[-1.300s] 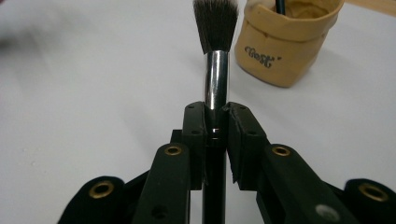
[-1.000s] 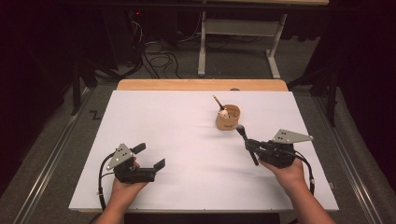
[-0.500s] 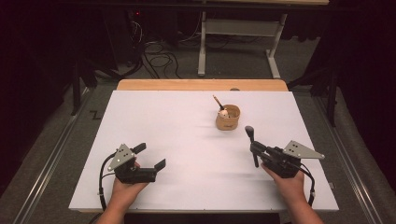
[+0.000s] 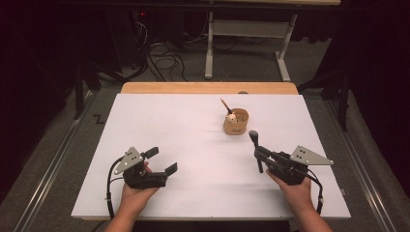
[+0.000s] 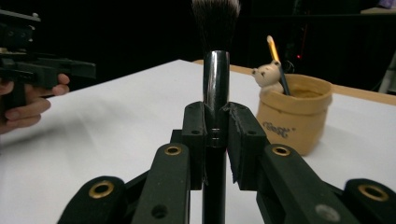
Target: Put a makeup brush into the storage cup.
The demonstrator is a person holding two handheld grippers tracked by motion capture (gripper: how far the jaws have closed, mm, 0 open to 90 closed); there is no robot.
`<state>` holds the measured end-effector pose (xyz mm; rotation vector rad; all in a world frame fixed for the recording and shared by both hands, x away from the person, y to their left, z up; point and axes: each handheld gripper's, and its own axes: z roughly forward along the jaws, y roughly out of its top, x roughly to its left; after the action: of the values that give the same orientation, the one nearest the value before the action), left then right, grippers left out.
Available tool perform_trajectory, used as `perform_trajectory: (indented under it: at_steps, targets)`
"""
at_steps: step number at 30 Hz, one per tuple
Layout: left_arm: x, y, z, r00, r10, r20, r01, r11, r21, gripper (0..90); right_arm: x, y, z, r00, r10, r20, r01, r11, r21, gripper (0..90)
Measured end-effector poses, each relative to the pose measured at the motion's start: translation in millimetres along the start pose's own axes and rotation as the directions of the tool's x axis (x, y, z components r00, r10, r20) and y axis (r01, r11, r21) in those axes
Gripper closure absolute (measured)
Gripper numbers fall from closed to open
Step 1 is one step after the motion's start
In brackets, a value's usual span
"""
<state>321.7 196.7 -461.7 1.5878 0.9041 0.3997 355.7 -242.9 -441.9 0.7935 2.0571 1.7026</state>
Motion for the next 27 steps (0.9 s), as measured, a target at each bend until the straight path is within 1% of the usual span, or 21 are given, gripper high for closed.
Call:
perform_trajectory:
  at_steps: [1, 3, 5, 7, 8, 9, 10, 13, 15, 19, 23, 27]
  targets:
    - [-1.4, 2.3, 2.1, 1.0000, 0.008, 0.000, -0.008, 1.0000, 0.004, 7.0, 1.8, 1.3, 2.2, 1.0000, -0.005, -0.006, 0.005, 1.000, -0.002, 79.6]
    - [-3.8, 7.3, 7.0, 0.9999, 0.008, 0.006, -0.008, 0.9999, 0.008, 9.0, 5.2, 3.2, 7.0, 0.9997, -0.006, -0.023, 0.006, 1.000, -0.004, 79.6]
    - [-8.0, 12.4, 12.5, 0.9998, 0.011, 0.018, -0.011, 0.9999, 0.005, 11.1, 9.4, 4.7, 12.2, 0.9993, -0.004, -0.037, 0.004, 1.000, -0.004, 79.6]
    - [-14.0, 16.9, 18.9, 0.9991, 0.018, 0.038, -0.018, 0.9998, -0.002, 14.6, 13.4, 5.7, 17.7, 0.9985, -0.009, -0.055, 0.009, 1.000, -0.006, 79.6]
    - [-14.0, 16.9, 18.9, 0.9991, 0.018, 0.038, -0.018, 0.9998, -0.002, 15.9, 15.5, 6.2, 20.2, 0.9981, -0.013, -0.060, 0.013, 1.000, -0.002, 79.6]
    - [-20.6, 21.1, 26.3, 0.9981, 0.027, 0.055, -0.027, 0.9996, -0.003, 16.2, 17.4, 6.4, 22.8, 0.9974, -0.017, -0.070, 0.016, 1.000, -0.004, 79.6]
    - [-23.6, 23.2, 30.1, 0.9974, 0.027, 0.067, -0.026, 0.9996, -0.005, 16.5, 19.7, 6.7, 25.0, 0.9969, -0.014, -0.077, 0.014, 1.000, -0.001, 79.7]
    - [-31.6, 29.9, 40.8, 0.9953, 0.028, 0.092, -0.028, 0.9996, -0.008, 17.3, 25.9, 7.0, 32.0, 0.9952, -0.028, -0.094, 0.028, 1.000, 0.004, 79.6]
    - [-36.1, 34.5, 47.6, 0.9936, 0.029, 0.109, -0.028, 0.9996, -0.009, 17.4, 29.8, 6.6, 36.5, 0.9947, -0.036, -0.097, 0.038, 0.999, 0.011, 79.6]
    - [-44.8, 43.2, 58.5, 0.9898, 0.030, 0.140, -0.029, 0.9995, -0.011, 18.7, 36.1, 5.9, 43.6, 0.9926, -0.030, -0.118, 0.033, 0.999, 0.017, 79.6]
    - [-54.1, 48.6, 68.6, 0.9837, 0.034, 0.176, -0.033, 0.9994, -0.010, 22.2, 42.6, 5.5, 50.1, 0.9896, -0.034, -0.140, 0.037, 0.999, 0.019, 79.6]
    - [-60.5, 51.2, 76.6, 0.9784, 0.021, 0.206, -0.020, 0.9998, -0.008, 24.9, 48.3, 5.2, 55.2, 0.9882, -0.030, -0.150, 0.033, 0.999, 0.023, 79.6]
